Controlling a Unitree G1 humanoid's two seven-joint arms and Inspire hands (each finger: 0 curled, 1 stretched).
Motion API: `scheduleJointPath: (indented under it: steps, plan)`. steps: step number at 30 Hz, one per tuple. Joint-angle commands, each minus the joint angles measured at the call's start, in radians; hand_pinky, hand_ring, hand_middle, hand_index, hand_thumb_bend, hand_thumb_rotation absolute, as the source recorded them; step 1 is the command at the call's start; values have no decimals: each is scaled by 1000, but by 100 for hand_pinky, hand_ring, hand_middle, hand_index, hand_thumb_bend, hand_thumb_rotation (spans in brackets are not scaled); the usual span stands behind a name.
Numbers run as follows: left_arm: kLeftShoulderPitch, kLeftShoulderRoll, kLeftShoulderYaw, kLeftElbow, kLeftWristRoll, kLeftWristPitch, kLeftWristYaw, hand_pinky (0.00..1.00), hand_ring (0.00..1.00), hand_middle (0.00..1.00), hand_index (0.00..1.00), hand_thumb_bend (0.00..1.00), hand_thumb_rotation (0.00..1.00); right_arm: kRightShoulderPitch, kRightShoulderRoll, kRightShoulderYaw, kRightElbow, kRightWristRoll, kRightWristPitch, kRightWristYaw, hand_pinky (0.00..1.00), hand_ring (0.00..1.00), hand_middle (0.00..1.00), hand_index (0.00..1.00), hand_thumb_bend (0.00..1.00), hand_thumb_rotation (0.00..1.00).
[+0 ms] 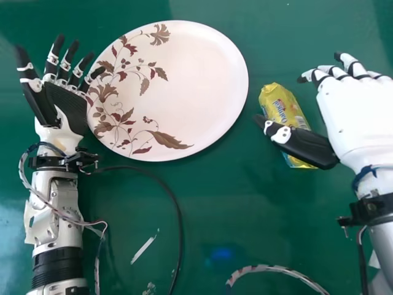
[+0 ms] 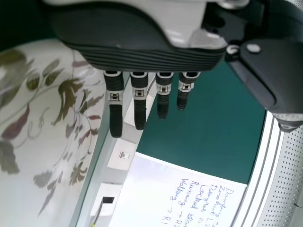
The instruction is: Pick up biscuit and place it in the plate
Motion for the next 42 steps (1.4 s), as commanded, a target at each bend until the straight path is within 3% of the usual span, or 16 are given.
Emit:
scheduleJointPath:
  steps: [1, 13, 23, 36, 42]
  plan:
    - [62, -41, -35, 27, -2, 29, 4, 66, 83, 95, 100, 100, 81, -34, 76, 9, -8, -13, 16, 39, 73, 84, 87, 80, 93, 47]
    - [79, -66, -52, -7, -6, 25, 10, 65, 82, 95, 98, 100, 82, -156, -96, -125, -8, 105, -45, 373, 70, 83, 85, 79, 95, 47]
    - [90, -80, -68, -31, -19, 38, 7, 63, 80, 92, 96, 100, 81, -203, -159, -234, -8, 211, -137, 600, 71, 81, 84, 79, 97, 45]
    - [92, -88, -73, -33, -17, 34, 10, 59, 79, 92, 96, 100, 83, -165, -183, -202, -8, 139, -140, 646, 64, 79, 83, 79, 96, 43]
    - [77, -92, -60, -2, -53, 24, -28, 60, 79, 92, 96, 100, 81, -167, -198, -213, -8, 139, -106, 646, 48, 64, 77, 77, 83, 29]
